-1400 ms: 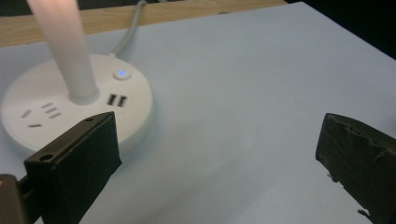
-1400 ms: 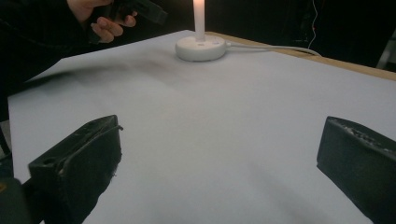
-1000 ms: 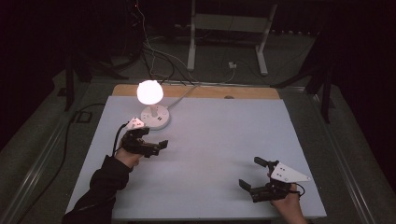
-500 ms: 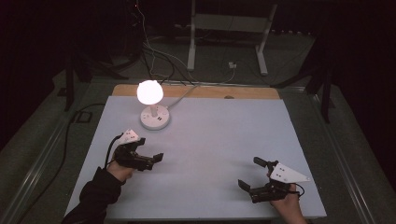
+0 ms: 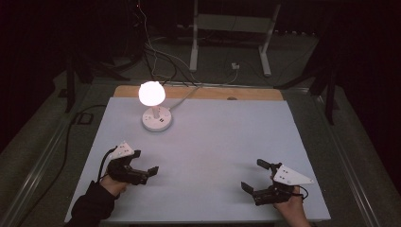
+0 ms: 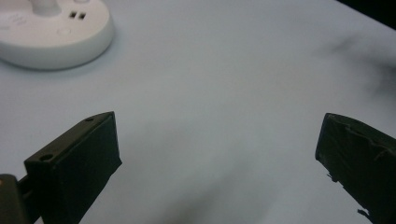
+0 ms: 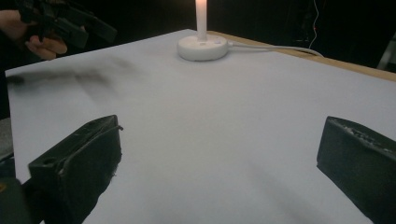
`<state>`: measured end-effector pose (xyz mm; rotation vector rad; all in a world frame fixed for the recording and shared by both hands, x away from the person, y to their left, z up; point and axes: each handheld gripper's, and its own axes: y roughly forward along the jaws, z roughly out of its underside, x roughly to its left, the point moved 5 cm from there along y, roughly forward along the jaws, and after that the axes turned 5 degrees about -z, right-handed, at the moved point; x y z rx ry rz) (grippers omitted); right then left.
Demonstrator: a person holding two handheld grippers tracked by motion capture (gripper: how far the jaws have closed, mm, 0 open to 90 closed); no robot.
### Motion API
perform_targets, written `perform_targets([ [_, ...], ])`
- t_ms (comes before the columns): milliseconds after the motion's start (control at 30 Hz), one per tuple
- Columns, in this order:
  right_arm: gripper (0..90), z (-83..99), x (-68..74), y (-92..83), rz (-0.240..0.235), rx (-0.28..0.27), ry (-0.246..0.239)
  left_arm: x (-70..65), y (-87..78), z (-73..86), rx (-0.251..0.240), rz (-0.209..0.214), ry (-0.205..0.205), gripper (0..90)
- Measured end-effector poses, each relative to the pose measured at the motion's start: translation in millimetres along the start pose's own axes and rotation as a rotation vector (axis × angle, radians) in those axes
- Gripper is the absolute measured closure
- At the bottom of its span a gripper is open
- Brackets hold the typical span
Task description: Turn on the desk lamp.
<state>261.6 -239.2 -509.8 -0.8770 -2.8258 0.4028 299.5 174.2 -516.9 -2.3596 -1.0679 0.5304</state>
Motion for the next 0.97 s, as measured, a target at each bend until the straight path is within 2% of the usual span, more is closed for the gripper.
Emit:
perform_targets([
  [200, 0.0, 0.8, -0.1, 0.7, -0.001, 0.004, 0.002, 0.0, -5.7, 9.1, -0.008, -0.001, 0.017, 0.3],
  [300, 0.0, 0.6, 0.0, 1.1, -0.001, 0.004, -0.001, 0.9, -8.5, 12.9, -0.015, 0.001, 0.011, 0.3],
  [433, 0.0, 0.9, 0.5, 1.0, -0.002, 0.007, 0.001, 4.0, -10.3, 19.9, -0.001, -0.011, 0.018, 0.3],
  [500, 0.0, 1.1, -0.2, 1.1, -0.001, 0.008, 0.002, 5.7, -10.7, 23.4, -0.004, -0.024, 0.027, 0.3],
  [633, 0.0, 1.6, 0.6, 1.6, -0.005, 0.012, 0.002, 8.2, -9.1, 28.8, -0.01, -0.055, 0.073, 0.3],
  [800, 0.0, 2.0, 1.0, 2.2, -0.007, 0.016, 0.003, 7.7, -4.1, 31.3, 0.015, -0.048, 0.094, 0.3],
  [967, 0.0, 2.8, 0.1, 2.7, -0.008, 0.019, 0.004, 6.4, -4.2, 30.8, 0.016, -0.04, 0.104, 0.3],
])
